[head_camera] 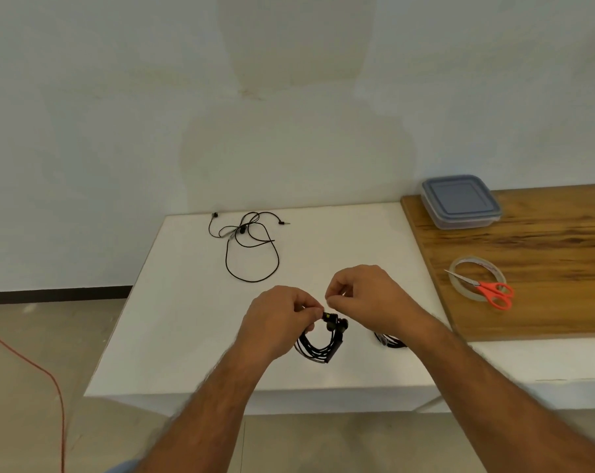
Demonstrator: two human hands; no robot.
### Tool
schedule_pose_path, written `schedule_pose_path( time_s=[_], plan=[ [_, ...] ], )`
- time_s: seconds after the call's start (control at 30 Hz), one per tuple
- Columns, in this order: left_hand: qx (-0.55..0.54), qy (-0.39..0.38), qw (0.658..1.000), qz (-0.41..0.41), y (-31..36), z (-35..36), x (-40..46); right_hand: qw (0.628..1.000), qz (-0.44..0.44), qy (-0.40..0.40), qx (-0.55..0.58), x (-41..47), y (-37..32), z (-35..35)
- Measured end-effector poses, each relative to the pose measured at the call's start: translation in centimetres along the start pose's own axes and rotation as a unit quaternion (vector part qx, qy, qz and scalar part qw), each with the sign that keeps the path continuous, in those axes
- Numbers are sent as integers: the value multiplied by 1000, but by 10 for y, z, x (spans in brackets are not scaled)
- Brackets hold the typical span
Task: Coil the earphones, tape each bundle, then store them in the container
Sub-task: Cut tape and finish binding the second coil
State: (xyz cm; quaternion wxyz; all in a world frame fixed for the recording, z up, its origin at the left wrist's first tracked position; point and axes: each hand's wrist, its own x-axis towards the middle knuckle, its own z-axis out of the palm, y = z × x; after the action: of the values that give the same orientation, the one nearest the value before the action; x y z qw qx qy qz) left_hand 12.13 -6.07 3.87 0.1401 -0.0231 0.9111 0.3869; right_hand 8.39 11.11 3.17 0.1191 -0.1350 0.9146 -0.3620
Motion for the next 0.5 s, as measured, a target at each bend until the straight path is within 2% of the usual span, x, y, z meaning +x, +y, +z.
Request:
schedule_pose_path(
  time_s=[0.1, 0.23, 0.33, 0.5],
  plan=[
    [4, -9, 1000, 25, 2, 0, -1, 995, 31, -13, 95, 2, 3, -1],
    [16, -7, 998, 58, 3, 0, 0, 963, 78, -74, 247, 3, 7, -4],
    [36, 9, 996, 85, 5, -1, -1, 950, 105, -108, 272, 4, 10, -6],
    [143, 18, 979, 145, 14, -2, -2, 925, 153, -151, 313, 4, 11, -12]
  ],
)
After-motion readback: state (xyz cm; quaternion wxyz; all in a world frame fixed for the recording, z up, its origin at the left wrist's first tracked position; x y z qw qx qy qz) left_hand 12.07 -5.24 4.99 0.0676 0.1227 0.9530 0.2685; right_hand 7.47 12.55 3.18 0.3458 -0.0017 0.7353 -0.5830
